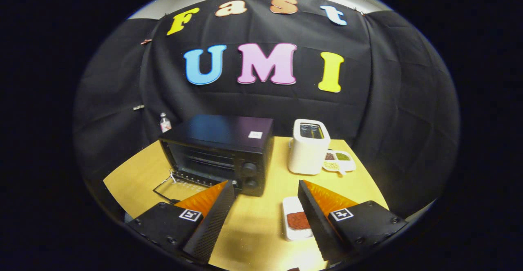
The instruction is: Open the toaster oven, put the food inside, and close the toaster oven door.
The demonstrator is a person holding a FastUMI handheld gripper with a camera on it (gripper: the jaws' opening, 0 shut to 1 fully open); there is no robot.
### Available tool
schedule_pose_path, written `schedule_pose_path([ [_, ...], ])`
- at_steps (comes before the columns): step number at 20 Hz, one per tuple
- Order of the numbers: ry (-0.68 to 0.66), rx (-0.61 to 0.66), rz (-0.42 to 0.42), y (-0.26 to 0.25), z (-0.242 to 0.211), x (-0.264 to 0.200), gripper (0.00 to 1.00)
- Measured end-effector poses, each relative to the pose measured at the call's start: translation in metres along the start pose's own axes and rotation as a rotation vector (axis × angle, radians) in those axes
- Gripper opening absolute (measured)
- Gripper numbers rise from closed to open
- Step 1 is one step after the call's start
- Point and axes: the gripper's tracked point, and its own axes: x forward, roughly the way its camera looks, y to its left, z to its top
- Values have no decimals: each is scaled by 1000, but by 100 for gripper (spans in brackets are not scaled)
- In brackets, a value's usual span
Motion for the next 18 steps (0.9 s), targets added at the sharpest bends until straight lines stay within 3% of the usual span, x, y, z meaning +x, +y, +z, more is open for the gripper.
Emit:
schedule_pose_path([
  [6, 98, 141, -66, -86, -40, 8, 99],
  [11, 231, 333, 0, -108, -97, 42, 95],
  [18, 383, 539, 147, -99, -142, 79, 64],
])
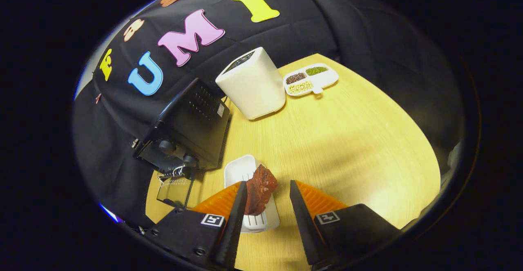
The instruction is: Open the toaster oven, put the food inside, and close the toaster oven door.
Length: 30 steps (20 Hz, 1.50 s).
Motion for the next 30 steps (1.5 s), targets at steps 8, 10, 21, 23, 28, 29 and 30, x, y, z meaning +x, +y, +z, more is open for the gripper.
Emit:
schedule_pose_path([
  [8, 12, 211, 95, 12, 7, 9, 17],
  [10, -1, 201, 94, 14, 9, 3, 17],
  [21, -185, 176, 123, 95, 62, -50, 17],
  [23, -206, 157, 151, 129, 63, -56, 17],
  [28, -218, 73, 215, 217, 48, -55, 17],
  [29, -213, 60, 224, 234, 43, -52, 17],
  [30, -209, 51, 234, 251, 36, -48, 17],
])
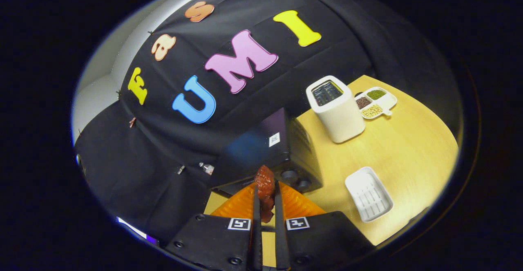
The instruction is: Open the toaster oven, put the food inside, and close the toaster oven door.
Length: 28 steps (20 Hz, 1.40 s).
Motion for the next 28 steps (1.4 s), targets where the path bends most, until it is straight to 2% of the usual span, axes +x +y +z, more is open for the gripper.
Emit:
schedule_pose_path([
  [8, 82, -4, 46, 79, -77, 55, 17],
  [16, 164, 49, 26, 80, -136, 126, 17],
  [20, 144, 104, 39, 74, -138, 159, 17],
  [25, 72, 160, 44, 55, -117, 181, 17],
  [28, 44, 136, -9, 30, -109, 192, 17],
])
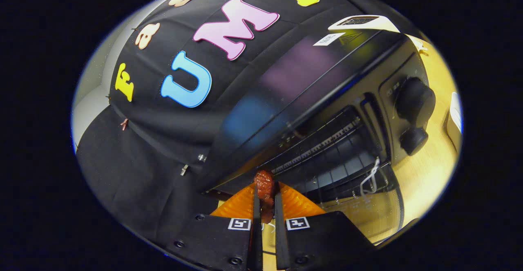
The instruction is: Open the toaster oven, put the food inside, and close the toaster oven door.
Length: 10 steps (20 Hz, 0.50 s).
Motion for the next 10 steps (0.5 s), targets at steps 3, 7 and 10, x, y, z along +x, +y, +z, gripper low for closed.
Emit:
schedule_pose_path([
  [3, -8, -75, -88, -25, -1, 8, 21],
  [7, -31, -147, -130, -39, 6, 10, 46],
  [10, -74, -230, -189, -44, 20, 4, 71],
])
